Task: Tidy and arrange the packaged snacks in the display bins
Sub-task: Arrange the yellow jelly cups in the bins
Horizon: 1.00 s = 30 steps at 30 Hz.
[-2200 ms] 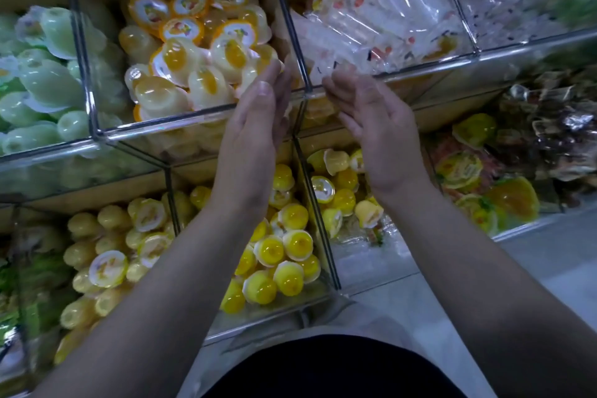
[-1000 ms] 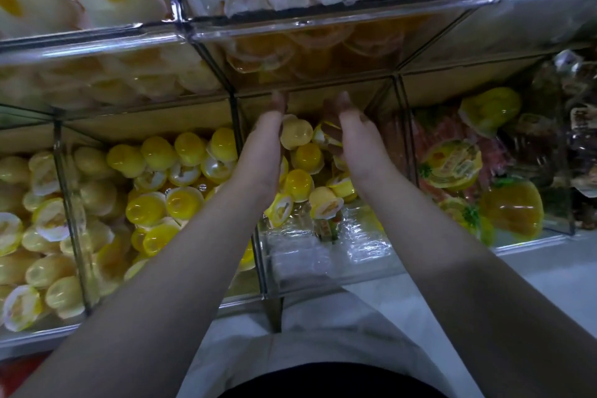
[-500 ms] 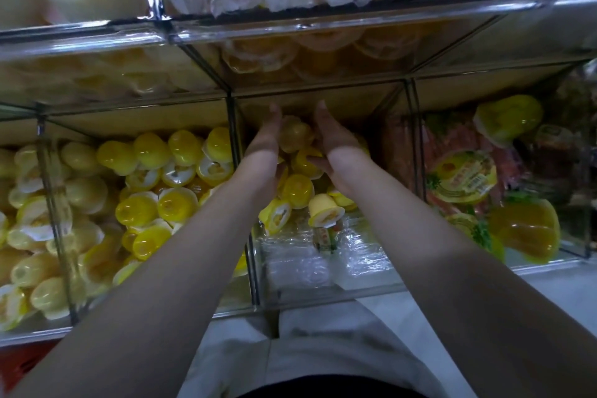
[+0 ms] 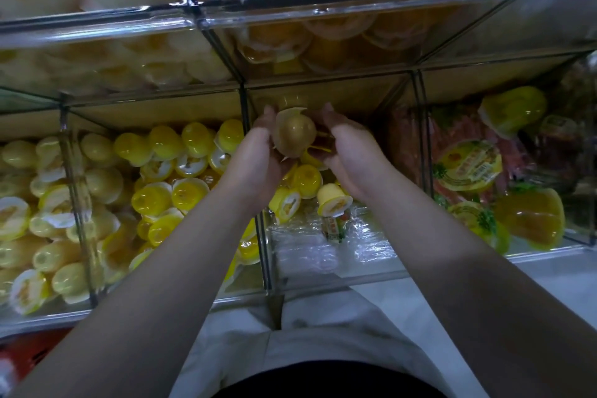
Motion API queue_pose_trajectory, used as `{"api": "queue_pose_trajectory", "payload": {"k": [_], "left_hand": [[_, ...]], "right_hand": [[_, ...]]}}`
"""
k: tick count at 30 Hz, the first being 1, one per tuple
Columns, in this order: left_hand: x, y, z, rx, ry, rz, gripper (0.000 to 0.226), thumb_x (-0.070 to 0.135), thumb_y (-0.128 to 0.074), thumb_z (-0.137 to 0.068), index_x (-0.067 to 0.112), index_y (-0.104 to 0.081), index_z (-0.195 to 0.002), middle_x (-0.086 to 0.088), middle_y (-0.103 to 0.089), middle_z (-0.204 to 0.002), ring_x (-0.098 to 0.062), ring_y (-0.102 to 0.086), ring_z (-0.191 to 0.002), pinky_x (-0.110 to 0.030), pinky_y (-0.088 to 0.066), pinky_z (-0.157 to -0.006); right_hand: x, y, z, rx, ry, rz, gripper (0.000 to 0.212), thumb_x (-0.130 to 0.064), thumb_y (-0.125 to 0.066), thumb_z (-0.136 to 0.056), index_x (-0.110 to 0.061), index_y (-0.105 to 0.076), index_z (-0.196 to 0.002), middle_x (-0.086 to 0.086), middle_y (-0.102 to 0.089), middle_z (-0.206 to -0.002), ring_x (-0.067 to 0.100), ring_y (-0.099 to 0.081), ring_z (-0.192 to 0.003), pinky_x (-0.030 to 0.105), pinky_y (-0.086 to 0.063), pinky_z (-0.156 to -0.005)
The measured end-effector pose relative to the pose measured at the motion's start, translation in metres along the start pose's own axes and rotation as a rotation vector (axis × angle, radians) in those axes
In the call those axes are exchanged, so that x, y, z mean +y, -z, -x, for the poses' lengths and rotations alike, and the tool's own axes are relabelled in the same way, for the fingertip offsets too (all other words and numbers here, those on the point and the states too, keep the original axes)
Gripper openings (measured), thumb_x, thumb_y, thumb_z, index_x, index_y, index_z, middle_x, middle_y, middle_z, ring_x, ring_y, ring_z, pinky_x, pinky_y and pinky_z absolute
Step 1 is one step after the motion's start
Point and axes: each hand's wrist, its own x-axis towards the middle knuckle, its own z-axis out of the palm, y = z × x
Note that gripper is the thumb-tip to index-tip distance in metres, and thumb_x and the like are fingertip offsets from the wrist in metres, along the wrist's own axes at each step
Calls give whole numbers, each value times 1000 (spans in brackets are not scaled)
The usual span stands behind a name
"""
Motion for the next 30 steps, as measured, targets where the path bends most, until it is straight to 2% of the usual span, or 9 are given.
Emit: {"api": "queue_pose_trajectory", "payload": {"k": [2,5,9,12,16,20,23,27,30], "left_hand": [[1,8,9,-55,-23,-24,33,39,-32,-104,23,-60,-103,4,-71,-99,-14,-62,-96,-29,-48,-79],[6,20,25,-107,-49,-45,31,31,-33,-104,17,-59,-114,0,-68,-104,-16,-61,-94,-28,-50,-77],[14,37,51,-139,-50,48,29,22,-34,-102,14,-54,-121,-5,-66,-105,-18,-63,-90,-29,-52,-75],[18,55,67,-172,-69,67,28,19,-37,-100,13,-55,-122,-5,-67,-103,-19,-62,-90,-28,-52,-76],[27,80,81,-189,-69,71,30,17,-37,-101,15,-55,-124,-5,-66,-105,-19,-61,-95,-28,-56,-72],[39,102,97,-212,-77,71,34,17,-39,-100,12,-54,-130,-6,-66,-103,-19,-61,-91,-27,-57,-69],[48,119,106,-214,-80,70,34,17,-39,-100,11,-54,-129,-8,-65,-109,-22,-60,-97,-28,-57,-72],[61,142,115,-227,-65,118,30,15,-40,-99,9,-57,-123,-12,-64,-112,-26,-61,-95,-30,-58,-71],[69,158,121,-246,-73,120,33,13,-36,-99,8,-56,-125,-13,-62,-113,-25,-60,-93,-29,-58,-69]], "right_hand": [[-1,-3,13,-37,50,6,20,-20,-48,-101,-18,-64,-89,3,-66,-98,20,-61,-98,36,-53,-87],[-1,-11,31,-69,98,75,19,-14,-49,-100,-20,-62,-87,-2,-64,-92,12,-61,-90,34,-51,-85],[8,-24,49,-139,145,158,12,-17,-52,-99,-20,-63,-98,3,-65,-103,17,-61,-101,35,-53,-89],[13,-38,64,-180,216,214,15,-15,-52,-99,-24,-63,-101,-3,-64,-103,12,-60,-101,29,-53,-87],[22,-57,80,-194,283,272,21,-16,-55,-97,-21,-63,-117,-3,-66,-110,9,-61,-104,23,-51,-88],[30,-79,93,-199,319,296,19,-18,-58,-96,-22,-64,-114,2,-67,-115,13,-63,-107,27,-52,-90],[35,-97,102,-183,347,322,12,-21,-61,-95,-26,-65,-105,1,-69,-109,15,-64,-105,32,-54,-91],[42,-121,112,-164,350,267,12,-18,-60,-94,-18,-63,-106,1,-67,-98,10,-64,-93,27,-56,-82],[48,-136,118,-173,342,245,10,-20,-60,-95,-19,-63,-105,-1,-68,-98,9,-65,-93,27,-58,-80]]}}
